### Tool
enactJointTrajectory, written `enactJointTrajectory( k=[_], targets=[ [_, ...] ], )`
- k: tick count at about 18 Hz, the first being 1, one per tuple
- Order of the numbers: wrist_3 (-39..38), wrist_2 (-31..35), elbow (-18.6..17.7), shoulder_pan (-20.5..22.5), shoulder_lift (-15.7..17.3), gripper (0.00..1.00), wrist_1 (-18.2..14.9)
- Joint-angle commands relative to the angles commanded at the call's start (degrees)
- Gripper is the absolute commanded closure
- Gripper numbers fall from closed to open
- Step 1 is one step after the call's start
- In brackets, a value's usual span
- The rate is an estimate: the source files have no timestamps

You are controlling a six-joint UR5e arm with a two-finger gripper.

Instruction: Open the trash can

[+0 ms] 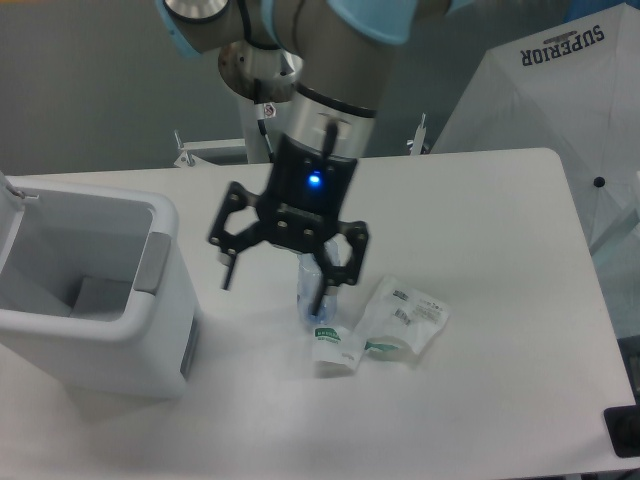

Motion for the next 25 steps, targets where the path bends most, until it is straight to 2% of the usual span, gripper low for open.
enactJointTrajectory(
  k=[3, 7, 11, 15, 18, 22, 25],
  targets=[
    [2.72, 3.51, 0.35, 0.62, -0.87, 0.0, 0.0],
    [5.19, 11.15, 2.72, 2.73, -5.44, 0.0, 0.0],
    [9.49, 15.02, 2.02, 4.49, -6.85, 0.0, -0.09],
    [13.54, 23.11, 2.02, 4.67, -9.31, 0.0, -0.61],
    [15.9, 23.91, 2.02, 5.28, -10.37, 0.0, -0.7],
    [25.65, 24.0, 1.58, 6.78, -11.51, 0.0, -0.79],
    [30.76, 26.45, 0.62, 6.69, -12.04, 0.0, -0.7]
  ],
)
